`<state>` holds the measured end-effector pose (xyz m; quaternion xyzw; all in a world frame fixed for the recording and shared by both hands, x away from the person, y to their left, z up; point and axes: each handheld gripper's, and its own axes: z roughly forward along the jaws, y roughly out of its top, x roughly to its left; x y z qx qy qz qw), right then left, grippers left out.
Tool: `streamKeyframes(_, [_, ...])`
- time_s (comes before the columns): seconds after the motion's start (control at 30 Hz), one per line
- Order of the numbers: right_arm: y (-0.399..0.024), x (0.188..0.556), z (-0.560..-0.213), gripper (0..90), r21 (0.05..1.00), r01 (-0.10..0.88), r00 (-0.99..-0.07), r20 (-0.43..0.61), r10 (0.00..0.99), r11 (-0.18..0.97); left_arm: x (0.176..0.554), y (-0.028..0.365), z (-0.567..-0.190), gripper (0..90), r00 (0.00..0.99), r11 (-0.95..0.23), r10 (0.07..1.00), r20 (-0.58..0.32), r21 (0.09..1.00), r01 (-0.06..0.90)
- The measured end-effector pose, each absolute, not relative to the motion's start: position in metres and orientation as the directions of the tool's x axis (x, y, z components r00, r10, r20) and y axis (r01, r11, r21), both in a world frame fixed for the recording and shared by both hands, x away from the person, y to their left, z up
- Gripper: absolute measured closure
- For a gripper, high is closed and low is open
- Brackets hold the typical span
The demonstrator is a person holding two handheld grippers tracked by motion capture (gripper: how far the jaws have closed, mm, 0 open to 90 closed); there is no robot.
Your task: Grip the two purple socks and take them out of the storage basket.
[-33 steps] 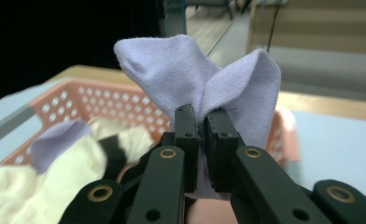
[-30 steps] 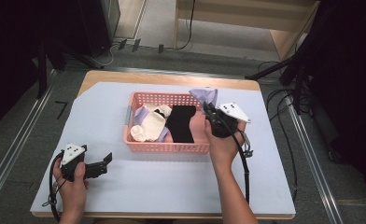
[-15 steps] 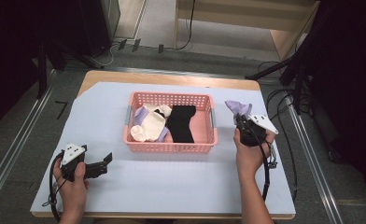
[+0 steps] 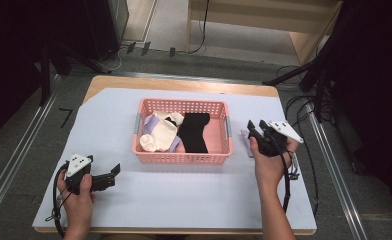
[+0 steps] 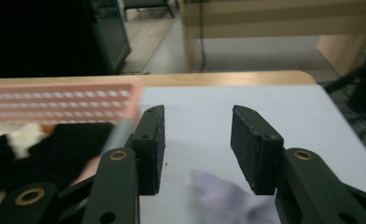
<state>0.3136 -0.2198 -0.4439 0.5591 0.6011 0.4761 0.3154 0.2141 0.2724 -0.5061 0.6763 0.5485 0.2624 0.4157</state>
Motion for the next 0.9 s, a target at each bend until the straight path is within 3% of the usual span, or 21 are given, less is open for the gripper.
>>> streamKeyframes(0.3, [-0.13,0.322,-0.434,56.0,0.914,0.402,-0.389,0.123,0.913,0.048,0.215,0.273,-0.506,0.5,0.26,-0.048,0.96,-0.108,0.848,0.527])
streamKeyframes(0.47, [-0.089,0.33,-0.446,61.3,0.864,0.491,-0.477,0.157,0.865,0.114,0.215,0.273,-0.506,0.5,0.26,-0.044,0.959,-0.113,0.847,0.53])
streamKeyframes(0.9, [-0.043,0.354,-0.471,67.4,0.691,0.7,-0.442,0.225,0.868,0.177,0.215,0.27,-0.506,0.5,0.266,-0.068,0.959,-0.092,0.842,0.536])
